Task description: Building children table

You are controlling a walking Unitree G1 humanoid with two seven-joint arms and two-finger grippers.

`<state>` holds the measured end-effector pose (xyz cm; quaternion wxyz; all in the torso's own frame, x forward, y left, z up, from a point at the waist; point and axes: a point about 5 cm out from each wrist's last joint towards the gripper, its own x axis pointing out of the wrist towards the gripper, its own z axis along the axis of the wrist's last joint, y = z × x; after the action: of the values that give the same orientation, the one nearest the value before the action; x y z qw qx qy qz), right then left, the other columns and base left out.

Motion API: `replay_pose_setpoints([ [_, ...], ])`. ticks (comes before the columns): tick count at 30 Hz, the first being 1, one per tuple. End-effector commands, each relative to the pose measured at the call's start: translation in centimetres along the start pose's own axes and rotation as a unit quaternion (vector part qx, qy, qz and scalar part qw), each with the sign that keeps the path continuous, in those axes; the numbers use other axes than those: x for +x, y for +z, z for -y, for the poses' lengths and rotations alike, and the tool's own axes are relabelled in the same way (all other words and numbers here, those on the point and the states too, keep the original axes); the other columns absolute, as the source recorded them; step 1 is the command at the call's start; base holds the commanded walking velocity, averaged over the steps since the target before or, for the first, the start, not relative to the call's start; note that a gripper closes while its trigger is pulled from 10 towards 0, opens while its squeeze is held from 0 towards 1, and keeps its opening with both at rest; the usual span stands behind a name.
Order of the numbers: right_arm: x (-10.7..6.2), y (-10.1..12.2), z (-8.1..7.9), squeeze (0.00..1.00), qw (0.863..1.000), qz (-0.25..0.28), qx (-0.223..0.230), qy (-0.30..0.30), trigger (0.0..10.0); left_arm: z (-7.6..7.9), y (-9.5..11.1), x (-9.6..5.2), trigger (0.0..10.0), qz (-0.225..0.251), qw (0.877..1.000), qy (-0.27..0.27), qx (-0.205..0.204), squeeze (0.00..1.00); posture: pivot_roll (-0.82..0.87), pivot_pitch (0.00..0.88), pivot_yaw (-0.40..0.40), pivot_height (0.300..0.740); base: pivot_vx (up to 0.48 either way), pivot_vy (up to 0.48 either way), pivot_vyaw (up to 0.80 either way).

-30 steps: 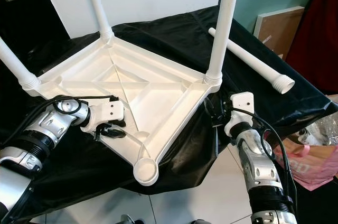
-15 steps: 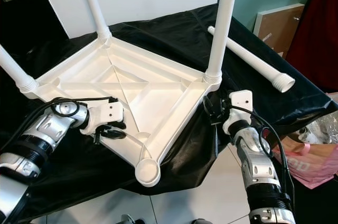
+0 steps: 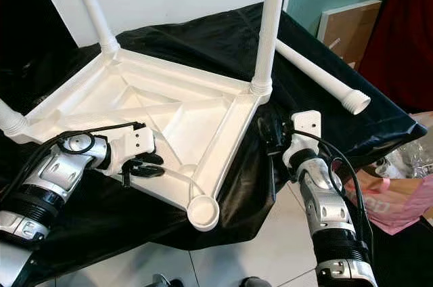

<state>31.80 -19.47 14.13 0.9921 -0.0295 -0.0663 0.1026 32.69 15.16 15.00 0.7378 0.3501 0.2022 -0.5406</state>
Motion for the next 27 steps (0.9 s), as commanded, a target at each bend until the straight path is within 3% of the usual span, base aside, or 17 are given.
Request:
replay_pose_setpoints([
  [1, 0.0, -0.3, -0.1, 0.00, 1.000, -0.007, 0.001, 0.003, 10.0, -1.2, -2.0, -1.3, 0.0, -0.016, 0.990, 0.123, -0.063, 0.00, -0.07, 0.094, 0.030, 0.740, 0.000, 0.000, 0.00],
  [4, -0.2, -0.3, 0.2, 0.00, 1.000, -0.006, 0.002, -0.005, 10.0, -2.3, -2.9, -2.8, 0.0, -0.044, 0.979, 0.184, -0.080, 0.00, -0.07, 0.091, 0.036, 0.740, 0.000, 0.000, 0.00],
  [9, -0.4, -0.4, 0.3, 0.00, 1.000, -0.007, 0.001, -0.007, 10.0, -2.6, -3.1, -3.5, 0.0, -0.051, 0.970, 0.221, -0.091, 0.00, -0.07, 0.091, 0.037, 0.740, 0.000, 0.000, 0.00],
  [12, -0.5, -0.5, 0.2, 0.00, 1.000, -0.008, 0.003, -0.009, 10.0, -1.9, -2.2, -3.0, 0.0, -0.037, 0.970, 0.223, -0.093, 0.00, -0.07, 0.089, 0.036, 0.740, 0.000, 0.000, 0.00],
  [18, -0.3, -0.5, 0.1, 0.00, 1.000, -0.008, 0.004, -0.008, 10.0, 0.4, 0.2, -0.5, 0.0, 0.004, 0.983, 0.167, -0.077, 0.00, -0.07, 0.090, 0.035, 0.740, 0.000, 0.000, 0.00],
  [19, -0.2, -0.5, 0.1, 0.00, 1.000, -0.008, 0.004, -0.007, 10.0, 1.3, 0.7, 0.3, 3.8, 0.017, 0.987, 0.141, -0.071, 0.00, -0.07, 0.090, 0.035, 0.740, 0.000, 0.000, 0.00],
  [20, -0.2, -0.5, 0.1, 0.00, 1.000, -0.008, 0.004, -0.007, 10.0, 1.3, 0.7, 0.3, 3.8, 0.017, 0.987, 0.141, -0.071, 0.00, -0.07, 0.090, 0.035, 0.740, 0.000, 0.000, 0.00],
  [21, -0.1, -0.5, 0.1, 0.00, 1.000, -0.008, 0.004, -0.007, 10.0, 1.9, 1.1, 0.9, 10.0, 0.023, 0.990, 0.124, -0.060, 0.00, -0.06, 0.090, 0.030, 0.740, 0.000, 0.000, 0.00],
  [23, -0.1, -0.6, 0.0, 0.00, 1.000, -0.008, 0.004, -0.004, 10.0, 2.1, 1.3, 1.1, 10.0, 0.021, 0.992, 0.117, -0.051, 0.00, -0.06, 0.090, 0.030, 0.740, 0.000, 0.000, 0.00],
  [24, 0.0, -0.6, 0.0, 0.00, 1.000, -0.008, 0.003, -0.002, 10.0, 2.0, 1.5, 1.1, 10.0, 0.028, 0.991, 0.117, -0.051, 0.18, -0.06, 0.090, 0.028, 0.740, 0.000, 0.000, 0.00],
  [25, 0.0, -0.6, 0.0, 0.00, 1.000, -0.008, 0.003, -0.002, 10.0, 2.0, 1.5, 1.1, 10.0, 0.028, 0.991, 0.117, -0.051, 0.18, -0.06, 0.090, 0.028, 0.740, 0.000, 0.000, 0.00],
  [26, 0.0, -0.6, -0.1, 0.00, 1.000, -0.008, 0.003, -0.001, 10.0, 1.7, 1.7, 0.9, 10.0, 0.038, 0.990, 0.120, -0.060, 1.00, -0.06, 0.091, 0.027, 0.740, 0.000, 0.000, 0.00],
  [27, 0.0, -0.6, -0.1, 0.00, 1.000, -0.008, 0.002, 0.000, 10.0, 1.4, 2.0, 0.5, 10.0, 0.053, 0.990, 0.116, -0.063, 1.00, -0.06, 0.093, 0.027, 0.740, 0.000, 0.000, 0.00],
])
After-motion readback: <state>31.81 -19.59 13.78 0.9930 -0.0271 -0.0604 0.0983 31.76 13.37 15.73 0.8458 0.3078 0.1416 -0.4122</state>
